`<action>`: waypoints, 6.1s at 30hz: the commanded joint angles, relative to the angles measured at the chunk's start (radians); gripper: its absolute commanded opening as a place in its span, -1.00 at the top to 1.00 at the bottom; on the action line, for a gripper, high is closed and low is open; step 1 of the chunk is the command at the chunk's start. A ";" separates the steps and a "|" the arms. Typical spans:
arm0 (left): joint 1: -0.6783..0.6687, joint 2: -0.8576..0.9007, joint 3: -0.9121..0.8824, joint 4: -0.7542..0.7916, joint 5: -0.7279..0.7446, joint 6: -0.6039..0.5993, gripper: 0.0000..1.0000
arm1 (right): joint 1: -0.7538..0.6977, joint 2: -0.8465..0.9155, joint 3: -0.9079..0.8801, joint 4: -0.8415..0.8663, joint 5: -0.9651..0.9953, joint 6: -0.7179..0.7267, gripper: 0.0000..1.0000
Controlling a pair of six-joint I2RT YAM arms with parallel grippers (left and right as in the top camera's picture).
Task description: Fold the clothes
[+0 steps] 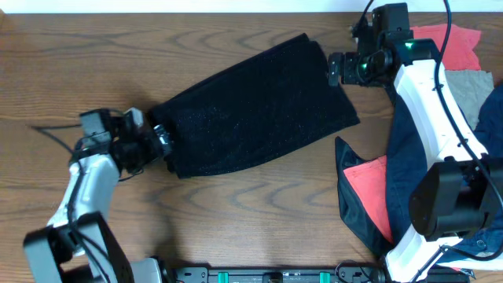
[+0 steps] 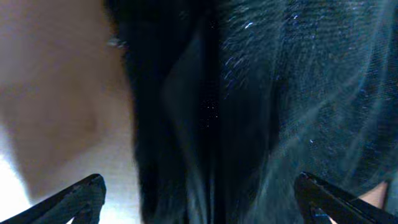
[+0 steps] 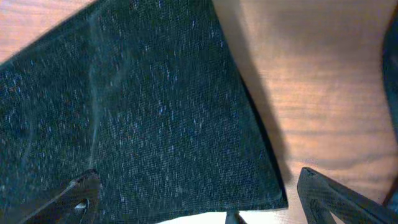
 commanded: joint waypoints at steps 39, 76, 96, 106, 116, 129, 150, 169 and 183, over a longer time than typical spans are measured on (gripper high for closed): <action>-0.090 -0.283 0.180 -0.528 -0.023 -0.020 0.88 | 0.491 0.238 -0.252 0.278 -0.393 -0.138 0.98; -0.090 -0.119 0.166 -0.679 -0.380 -0.215 -0.96 | 0.345 0.233 -0.117 0.106 -0.170 -0.172 0.79; -0.090 -0.025 0.022 -0.420 -0.493 -0.304 -0.96 | 0.333 0.233 -0.116 0.077 -0.144 -0.173 0.76; -0.090 0.138 -0.037 -0.242 -0.397 -0.256 -0.69 | 0.318 0.233 -0.116 0.043 -0.093 -0.173 0.78; -0.090 0.197 -0.022 -0.183 -0.357 -0.130 0.44 | 0.240 0.233 -0.116 0.034 -0.066 -0.173 0.76; -0.089 0.169 0.192 -0.496 -0.365 -0.082 0.88 | 0.232 0.185 -0.034 0.005 -0.158 -0.192 0.73; -0.101 -0.181 0.414 -0.820 -0.340 -0.082 0.88 | 0.557 0.285 0.015 0.084 -0.393 -0.182 0.96; -0.101 -0.253 0.479 -0.824 -0.231 -0.082 0.87 | 0.730 0.372 0.079 0.276 -0.175 -0.093 0.82; -0.106 -0.253 0.479 -0.810 -0.230 -0.083 0.88 | 0.359 0.229 0.088 -0.021 0.056 -0.108 0.92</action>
